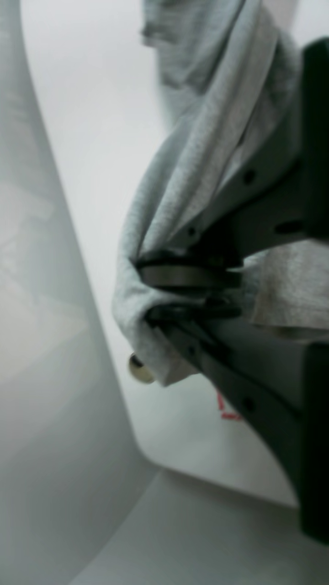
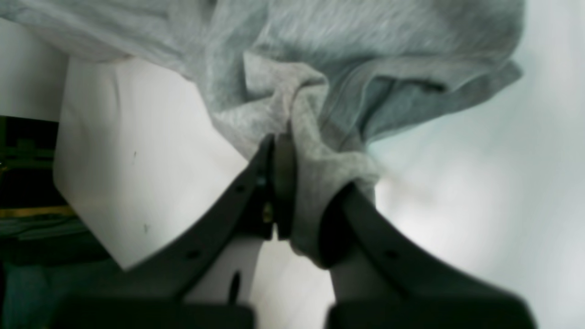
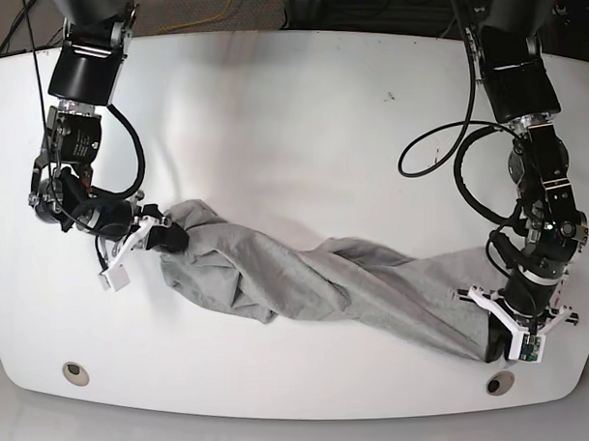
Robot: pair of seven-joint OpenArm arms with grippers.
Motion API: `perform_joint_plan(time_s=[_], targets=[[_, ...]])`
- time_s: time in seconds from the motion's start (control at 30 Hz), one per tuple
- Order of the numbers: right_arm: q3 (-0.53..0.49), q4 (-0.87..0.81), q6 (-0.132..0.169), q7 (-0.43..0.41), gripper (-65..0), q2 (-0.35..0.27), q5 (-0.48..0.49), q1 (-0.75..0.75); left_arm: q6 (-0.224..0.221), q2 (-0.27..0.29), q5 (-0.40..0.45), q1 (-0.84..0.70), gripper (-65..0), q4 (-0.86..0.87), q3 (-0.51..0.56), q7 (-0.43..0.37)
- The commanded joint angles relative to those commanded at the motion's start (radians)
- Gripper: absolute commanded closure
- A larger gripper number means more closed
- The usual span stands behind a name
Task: Layout the t-shirt on the table in an organized manner, then fold the t-shirt properly
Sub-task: 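Lift the shirt with both grippers and pull it toward the robot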
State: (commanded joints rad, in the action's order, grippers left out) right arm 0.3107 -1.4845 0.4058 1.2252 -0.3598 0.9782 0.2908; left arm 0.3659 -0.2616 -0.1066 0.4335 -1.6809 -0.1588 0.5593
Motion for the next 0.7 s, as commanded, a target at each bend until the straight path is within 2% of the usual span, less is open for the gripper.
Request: perform_joint_plan(time_s=[0.5, 0.7], targets=[[-0.009, 0.006, 0.003, 0.003, -0.1, -0.029, -0.040, 0.186, 0.000, -0.029, 0.002, 0.160, -2.9, 0.003, 0.006, 0.003], [-0.052, 0.084, 0.005, 0.002, -0.1, -0.054, -0.040, 0.276, 0.002, -0.026, 0.002, 0.262, -3.0, 0.005, 0.008, 0.084]])
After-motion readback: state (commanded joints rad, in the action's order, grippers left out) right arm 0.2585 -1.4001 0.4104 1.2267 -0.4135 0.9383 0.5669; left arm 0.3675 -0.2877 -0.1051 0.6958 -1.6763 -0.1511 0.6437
